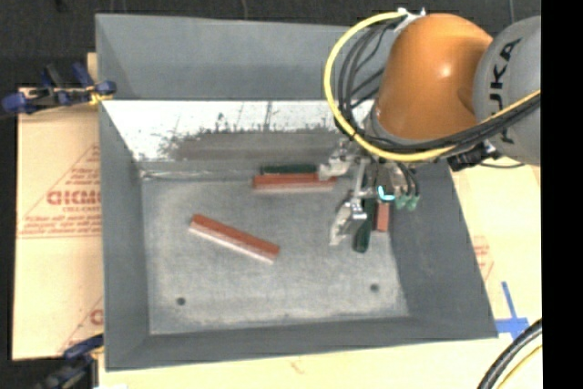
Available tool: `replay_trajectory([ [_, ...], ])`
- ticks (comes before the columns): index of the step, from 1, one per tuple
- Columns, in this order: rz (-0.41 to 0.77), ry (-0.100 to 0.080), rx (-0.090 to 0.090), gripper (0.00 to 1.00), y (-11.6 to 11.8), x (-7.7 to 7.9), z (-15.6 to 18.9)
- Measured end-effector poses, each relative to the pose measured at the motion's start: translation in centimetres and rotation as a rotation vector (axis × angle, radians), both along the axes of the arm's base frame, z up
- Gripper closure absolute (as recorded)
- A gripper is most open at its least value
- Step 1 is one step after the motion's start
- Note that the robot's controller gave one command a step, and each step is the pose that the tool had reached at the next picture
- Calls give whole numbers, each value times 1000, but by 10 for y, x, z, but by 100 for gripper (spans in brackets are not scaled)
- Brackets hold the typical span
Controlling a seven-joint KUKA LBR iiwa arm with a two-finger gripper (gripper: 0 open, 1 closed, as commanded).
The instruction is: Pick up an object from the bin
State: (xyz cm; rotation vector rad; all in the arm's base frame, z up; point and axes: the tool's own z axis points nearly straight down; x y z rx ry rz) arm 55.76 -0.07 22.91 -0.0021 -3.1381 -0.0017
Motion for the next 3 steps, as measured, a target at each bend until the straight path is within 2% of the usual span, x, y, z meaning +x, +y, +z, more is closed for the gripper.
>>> replay_trajectory([
  [1, 0, -8, 0, 0, 0, 2, 4],
  [2, 57, -15, -5, 0, 16, 1, -17],
  [3, 78, -10, 0, 0, 55, 30, -59],
])
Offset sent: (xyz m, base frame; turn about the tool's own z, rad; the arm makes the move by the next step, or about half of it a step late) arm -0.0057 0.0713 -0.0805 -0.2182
